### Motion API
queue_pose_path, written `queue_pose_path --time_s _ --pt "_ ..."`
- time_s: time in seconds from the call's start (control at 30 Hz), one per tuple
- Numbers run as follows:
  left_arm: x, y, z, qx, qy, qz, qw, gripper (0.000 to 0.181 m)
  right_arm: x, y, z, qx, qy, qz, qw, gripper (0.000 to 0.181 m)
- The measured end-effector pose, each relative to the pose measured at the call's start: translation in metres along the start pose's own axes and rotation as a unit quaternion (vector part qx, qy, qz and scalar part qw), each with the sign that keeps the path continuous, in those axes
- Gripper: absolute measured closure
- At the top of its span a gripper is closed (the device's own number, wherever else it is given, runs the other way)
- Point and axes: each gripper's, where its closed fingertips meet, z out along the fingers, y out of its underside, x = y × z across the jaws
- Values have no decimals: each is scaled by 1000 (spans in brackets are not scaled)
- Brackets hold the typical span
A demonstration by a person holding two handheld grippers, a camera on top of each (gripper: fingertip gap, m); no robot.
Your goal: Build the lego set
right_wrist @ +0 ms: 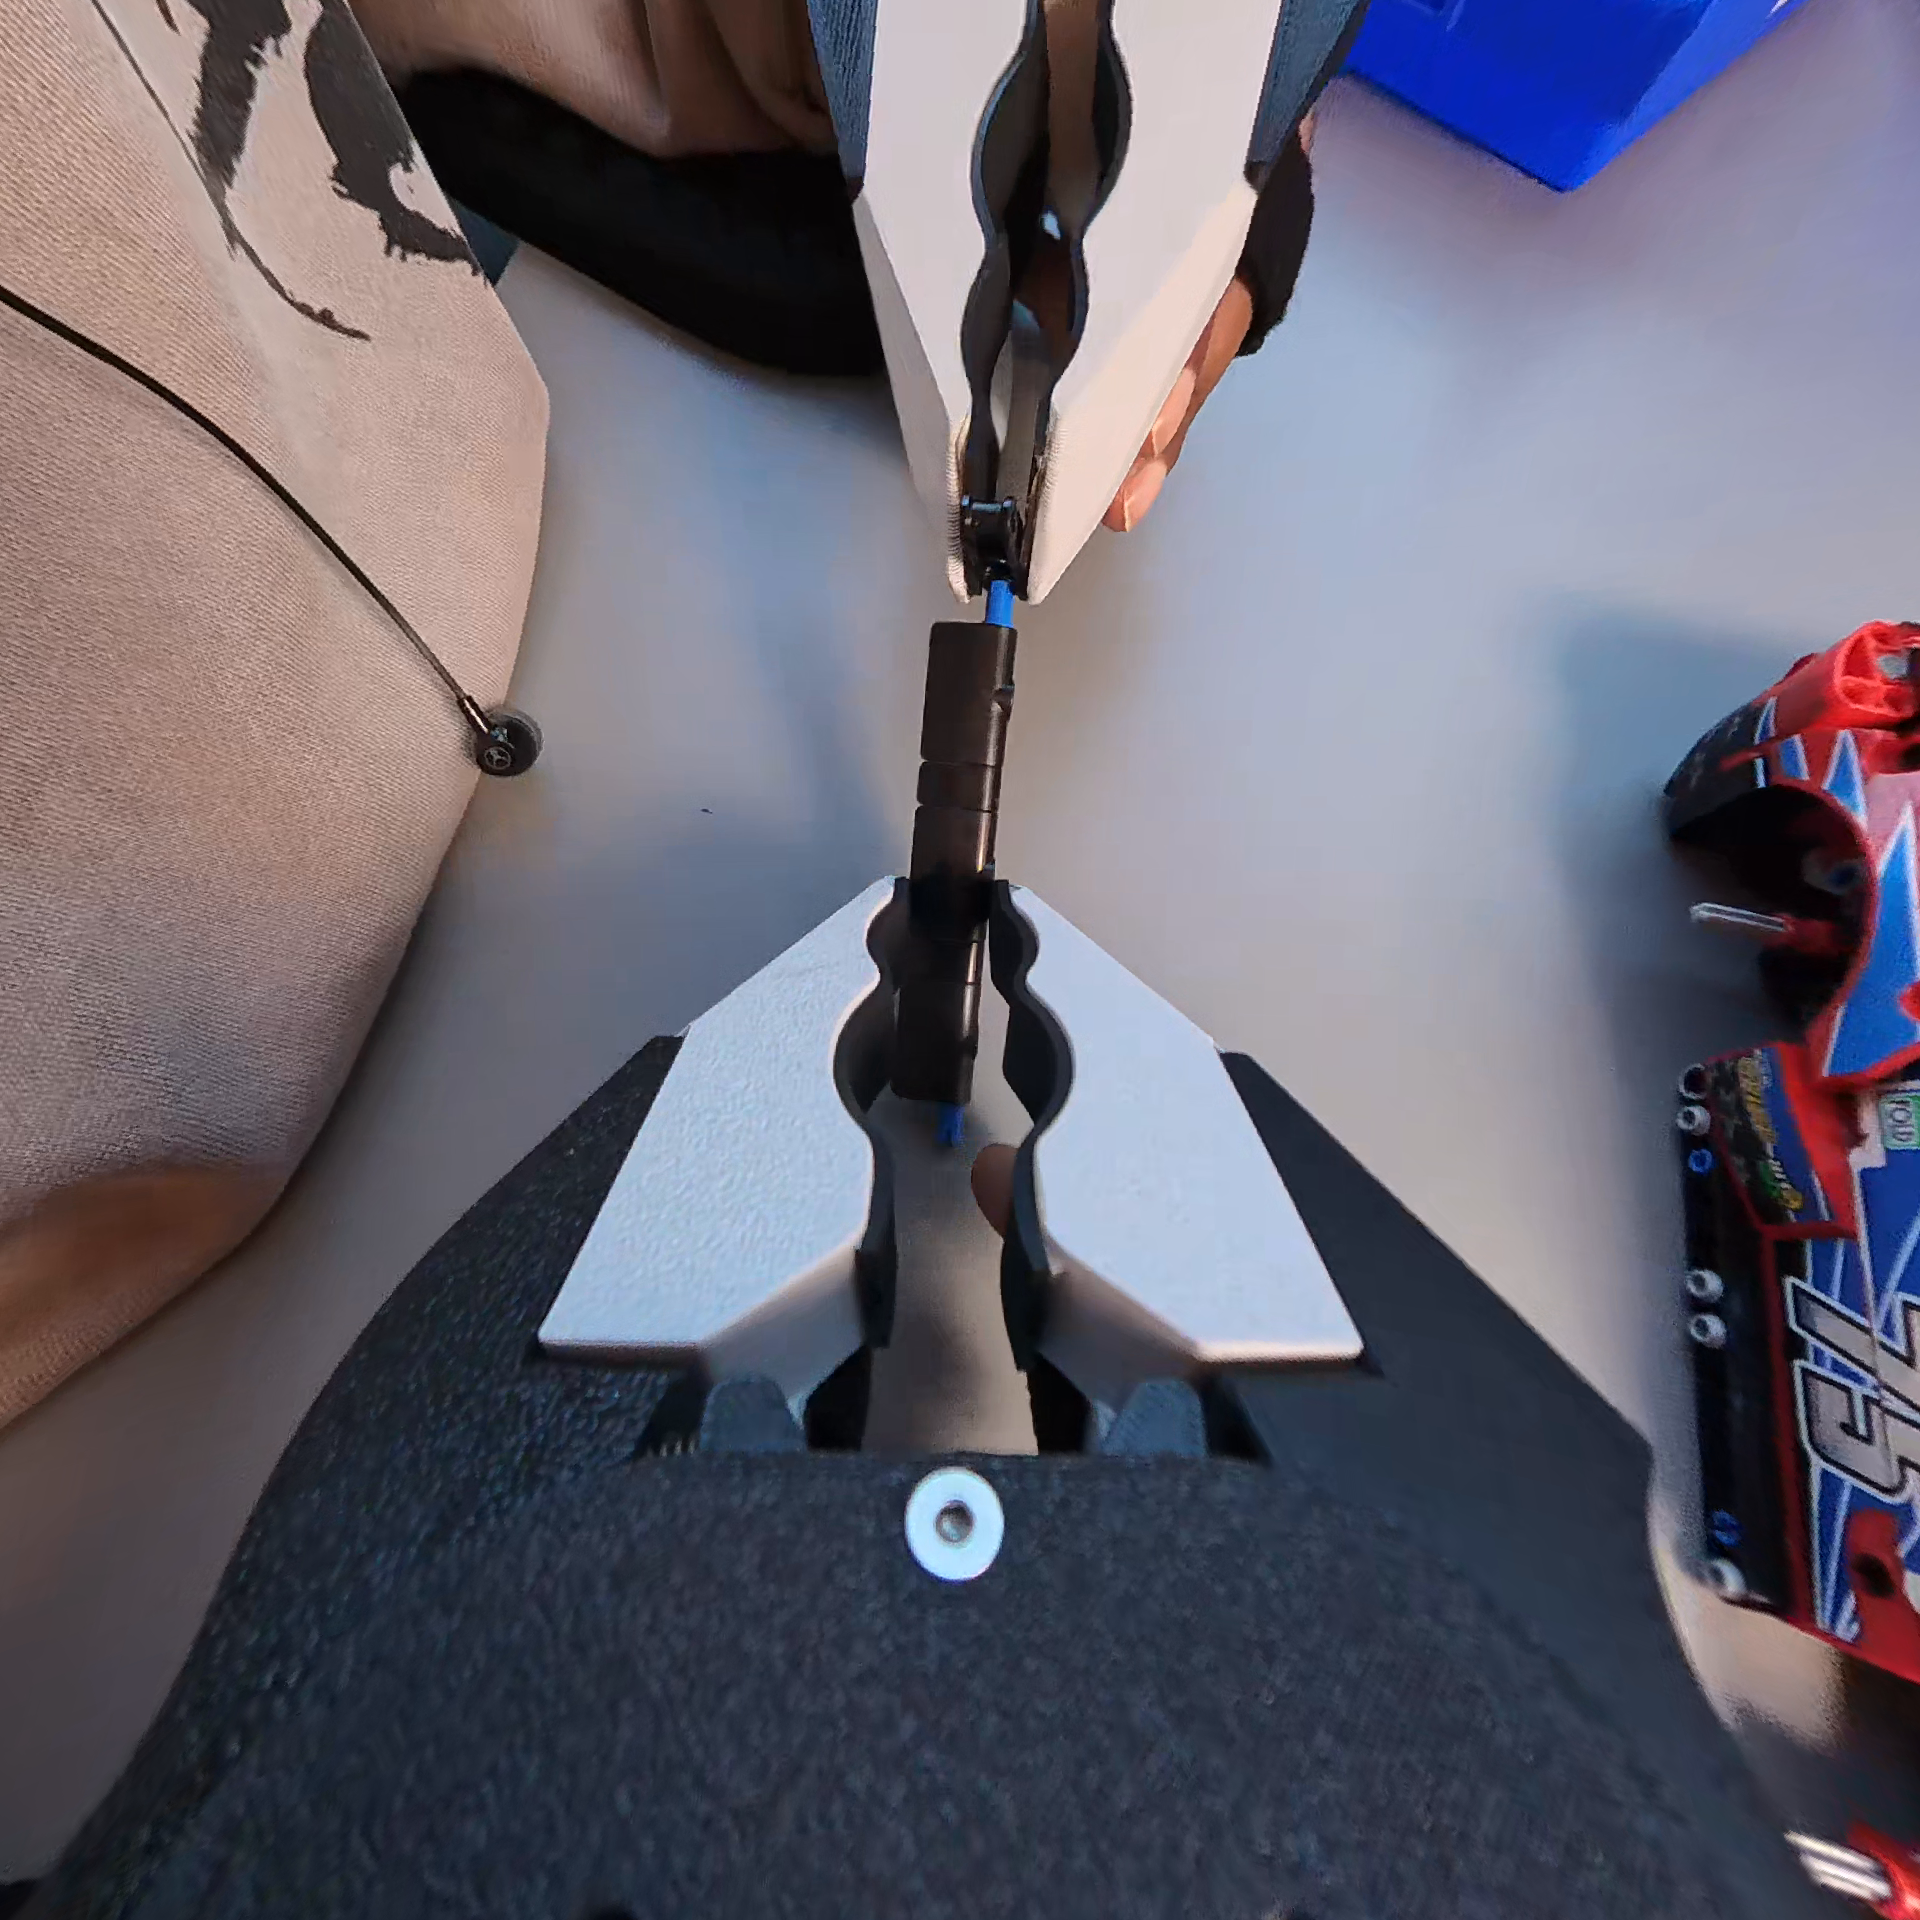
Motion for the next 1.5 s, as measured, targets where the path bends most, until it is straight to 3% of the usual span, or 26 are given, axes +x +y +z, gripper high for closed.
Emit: queue_pose_path --time_s 0.43,0.77,1.03,1.1,1.2,1.27,1.33,1.5 --pt "0 -9 5 21 -1 -10 1000 175 2 -14 7 43 15 7 999 171" --pt "7 -7 9 1 -12 42 999 175 -3 -16 9 38 5 6 999 176" --pt "15 -8 14 8 12 49 999 175 -12 -15 7 49 -39 21 998 177" --pt "10 -8 15 5 7 22 1000 175 -10 -14 7 43 -41 26 998 176" --pt "-13 -12 9 27 -21 -69 997 175 11 -21 -1 64 31 3 997 172" --pt "-30 -14 3 45 -45 -142 988 176 24 -24 -7 65 87 -30 994 155" --pt "-47 -11 -1 60 -67 -232 969 176 34 -24 -9 45 152 -86 984 140" --pt "-62 -13 -5 117 -46 -381 916 176 58 -24 -8 -18 287 -197 937 140"
